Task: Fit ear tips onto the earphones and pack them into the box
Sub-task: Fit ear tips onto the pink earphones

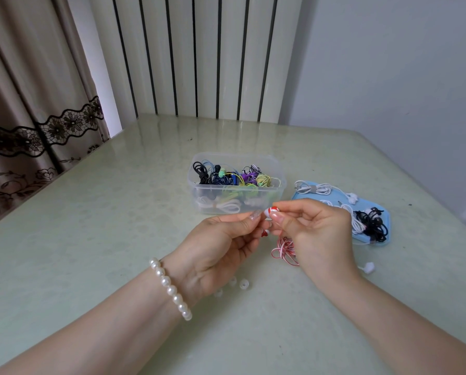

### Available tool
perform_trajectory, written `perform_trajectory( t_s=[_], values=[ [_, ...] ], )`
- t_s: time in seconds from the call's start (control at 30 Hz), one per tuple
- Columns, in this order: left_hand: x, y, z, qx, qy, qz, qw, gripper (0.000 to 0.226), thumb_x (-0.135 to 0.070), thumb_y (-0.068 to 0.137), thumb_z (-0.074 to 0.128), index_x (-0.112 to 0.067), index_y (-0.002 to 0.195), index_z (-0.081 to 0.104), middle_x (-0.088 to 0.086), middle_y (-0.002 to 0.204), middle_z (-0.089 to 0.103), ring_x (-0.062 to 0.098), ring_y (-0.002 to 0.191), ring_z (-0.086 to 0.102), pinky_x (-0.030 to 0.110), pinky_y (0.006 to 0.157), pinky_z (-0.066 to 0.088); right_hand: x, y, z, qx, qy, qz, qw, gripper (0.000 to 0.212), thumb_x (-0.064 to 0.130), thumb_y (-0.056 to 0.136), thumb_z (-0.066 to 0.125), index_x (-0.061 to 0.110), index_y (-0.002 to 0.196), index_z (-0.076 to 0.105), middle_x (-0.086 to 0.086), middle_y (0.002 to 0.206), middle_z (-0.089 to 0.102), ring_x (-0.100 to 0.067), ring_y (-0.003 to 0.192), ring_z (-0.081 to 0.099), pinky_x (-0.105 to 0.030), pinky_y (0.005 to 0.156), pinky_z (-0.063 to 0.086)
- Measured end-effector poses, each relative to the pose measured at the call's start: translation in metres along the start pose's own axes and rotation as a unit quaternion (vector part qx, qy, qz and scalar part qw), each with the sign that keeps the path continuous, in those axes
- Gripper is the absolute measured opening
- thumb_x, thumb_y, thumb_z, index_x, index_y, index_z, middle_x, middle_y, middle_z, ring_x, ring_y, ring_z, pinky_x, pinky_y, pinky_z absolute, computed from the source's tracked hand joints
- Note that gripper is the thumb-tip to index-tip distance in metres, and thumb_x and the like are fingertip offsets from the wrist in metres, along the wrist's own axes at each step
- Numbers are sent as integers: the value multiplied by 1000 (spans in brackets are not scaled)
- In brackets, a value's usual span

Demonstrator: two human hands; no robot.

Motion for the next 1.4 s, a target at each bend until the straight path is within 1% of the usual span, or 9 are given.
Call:
perform_trajectory(
  t_s=[0.33, 0.47, 0.57, 0.77, 0.9, 1.03, 1.2, 1.33, 1.4],
  values=[
    [-4, -1, 3, 1, -8, 37, 999, 16, -1, 80, 56, -2, 76, 71, 6, 71, 69, 8, 63, 62, 15, 63, 50, -3, 0, -3, -19, 9, 17, 1000, 25, -7, 75, 67, 17, 68, 67, 6, 58, 69, -13, 53, 63, -32, 49, 53],
    [-11, -4, 6, 0, 45, 91, 995, 20, -1, 81, 56, -5, 74, 74, 4, 74, 71, 8, 69, 61, 16, 69, 48, -4, 1, -2, -13, 16, 24, 999, 25, -8, 74, 67, 16, 68, 67, 5, 57, 68, -12, 52, 64, -31, 53, 55],
    [-17, -6, 7, 1, 80, 125, 989, 17, 0, 81, 56, -3, 82, 72, 6, 79, 72, 10, 75, 61, 16, 71, 48, -5, 2, 0, 2, 35, 39, 999, 22, -9, 73, 66, 12, 68, 66, 4, 55, 68, -12, 52, 65, -30, 59, 57],
    [-14, -1, 2, 14, 41, 70, 997, 15, -1, 82, 54, 2, 86, 68, 6, 71, 68, 6, 62, 59, 14, 63, 49, -8, 3, 5, 47, 85, 82, 992, 16, -9, 75, 63, 7, 73, 65, 1, 57, 69, -13, 54, 68, -23, 56, 57],
    [-10, 0, 6, 26, 28, 60, 997, 17, -1, 81, 55, -1, 80, 72, 6, 72, 69, 7, 62, 60, 15, 64, 49, -8, 3, 1, 18, 86, 81, 993, 15, -9, 75, 64, 5, 71, 65, 1, 55, 68, -12, 51, 66, -19, 51, 54],
    [-14, -2, 9, 26, 54, 101, 993, 19, 2, 83, 53, -1, 83, 72, 6, 72, 71, 7, 65, 64, 13, 64, 52, -9, 3, 0, 10, 90, 88, 992, 14, -11, 74, 63, 2, 72, 65, 1, 53, 67, -12, 49, 66, -19, 50, 53],
    [-22, -5, 10, 13, 149, 157, 976, 19, 1, 82, 57, -10, 83, 72, 5, 79, 73, 6, 73, 64, 13, 67, 49, -15, 1, 0, 35, 110, 141, 983, 9, -8, 75, 63, 1, 75, 64, -2, 58, 69, -16, 52, 67, -21, 51, 55],
    [-17, -2, 6, 10, 63, 114, 991, 18, 2, 82, 54, -1, 83, 71, 5, 71, 71, 6, 64, 63, 13, 63, 51, -21, 0, 4, 62, 124, 186, 973, 8, -2, 77, 63, 6, 75, 66, -5, 62, 71, -18, 56, 68, -22, 55, 56],
    [-15, -1, 2, -4, 45, 97, 994, 16, 0, 81, 55, -2, 79, 71, 5, 69, 69, 6, 59, 59, 15, 62, 49, -24, -1, 6, 63, 130, 201, 969, 8, 0, 78, 62, 6, 76, 66, -6, 64, 71, -18, 57, 69, -23, 57, 57]
  ],
)
Point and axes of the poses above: each hand's wrist, its own y-axis towards the middle knuckle, its own z-axis out of the palm, x = y × z, the point moved 9 cm from there along y, towards the middle knuckle
